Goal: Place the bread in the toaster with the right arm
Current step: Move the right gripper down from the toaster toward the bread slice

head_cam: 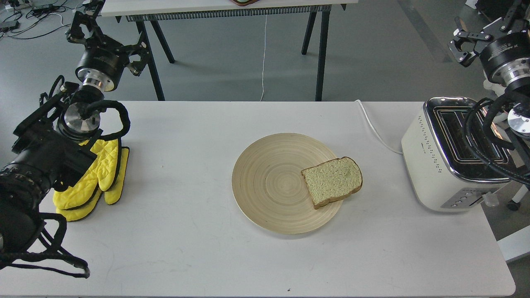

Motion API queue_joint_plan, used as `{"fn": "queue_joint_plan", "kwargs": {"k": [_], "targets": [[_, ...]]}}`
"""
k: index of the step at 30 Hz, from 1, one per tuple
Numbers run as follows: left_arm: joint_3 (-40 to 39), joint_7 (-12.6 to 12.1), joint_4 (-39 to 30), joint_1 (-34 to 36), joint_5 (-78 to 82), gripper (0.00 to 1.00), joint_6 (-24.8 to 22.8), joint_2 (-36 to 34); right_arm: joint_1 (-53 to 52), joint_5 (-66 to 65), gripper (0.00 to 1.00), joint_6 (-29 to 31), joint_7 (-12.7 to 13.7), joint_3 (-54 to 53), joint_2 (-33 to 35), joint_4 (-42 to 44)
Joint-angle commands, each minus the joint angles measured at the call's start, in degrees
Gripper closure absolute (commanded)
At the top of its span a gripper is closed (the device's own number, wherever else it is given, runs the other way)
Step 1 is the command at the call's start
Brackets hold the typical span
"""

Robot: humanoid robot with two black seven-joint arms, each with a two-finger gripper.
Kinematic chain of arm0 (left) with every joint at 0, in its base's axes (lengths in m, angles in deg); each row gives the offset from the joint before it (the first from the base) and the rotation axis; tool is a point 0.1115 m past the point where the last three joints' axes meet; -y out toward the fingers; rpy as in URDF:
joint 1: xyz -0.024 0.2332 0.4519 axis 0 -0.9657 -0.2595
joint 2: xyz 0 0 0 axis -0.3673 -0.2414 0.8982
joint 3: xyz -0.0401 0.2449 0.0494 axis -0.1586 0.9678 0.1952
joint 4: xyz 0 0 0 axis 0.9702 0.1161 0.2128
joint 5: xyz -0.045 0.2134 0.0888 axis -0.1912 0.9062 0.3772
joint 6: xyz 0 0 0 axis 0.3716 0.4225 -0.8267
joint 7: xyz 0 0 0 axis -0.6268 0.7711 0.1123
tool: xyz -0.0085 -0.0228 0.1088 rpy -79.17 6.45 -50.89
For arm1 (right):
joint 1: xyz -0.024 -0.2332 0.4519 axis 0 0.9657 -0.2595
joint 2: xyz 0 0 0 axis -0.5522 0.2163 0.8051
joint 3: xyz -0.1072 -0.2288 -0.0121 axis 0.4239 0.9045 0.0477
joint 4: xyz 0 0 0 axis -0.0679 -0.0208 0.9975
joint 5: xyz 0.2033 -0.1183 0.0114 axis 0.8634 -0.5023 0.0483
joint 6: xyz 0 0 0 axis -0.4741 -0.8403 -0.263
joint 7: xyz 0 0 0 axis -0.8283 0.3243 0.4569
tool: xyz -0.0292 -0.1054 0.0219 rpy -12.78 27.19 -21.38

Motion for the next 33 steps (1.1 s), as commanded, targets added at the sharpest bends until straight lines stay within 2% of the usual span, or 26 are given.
{"fn": "queue_joint_plan", "kwargs": {"k": [1, 5, 9, 16, 19, 26, 33], "targets": [[0.1, 0.1, 0.0, 0.0, 0.0, 0.0, 0.0, 0.0, 0.1, -0.2, 0.0, -0.2, -0.1, 1.0, 0.1, -0.1], [0.0, 0.1, 0.1, -0.1, 0.0, 0.0, 0.0, -0.2, 0.6, -0.5, 0.0, 0.1, -0.2, 4.9, 0.9, -2.1], [-0.1, 0.0, 0.1, -0.1, 0.0, 0.0, 0.0, -0.2, 3.0, -2.3, 0.0, -1.4, -0.4, 8.0, 3.8, -8.7], [-0.2, 0.0, 0.1, -0.1, 0.0, 0.0, 0.0, -0.1, 10.1, -22.1, 0.01, -12.5, -0.4, 13.1, 8.4, -25.5], [-0.2, 0.0, 0.1, -0.1, 0.0, 0.0, 0.0, -0.1, 13.3, -26.1, 0.01, -15.5, -0.4, 16.8, 8.6, -30.1], [-0.2, 0.0, 0.1, -0.1, 0.0, 0.0, 0.0, 0.0, 17.4, -33.5, 0.02, -21.6, -0.3, 26.3, 6.9, -30.4], [-0.2, 0.0, 0.1, -0.1, 0.0, 0.0, 0.0, 0.0, 18.0, -38.0, 0.02, -30.3, -0.3, 36.4, 6.2, -29.3]]}}
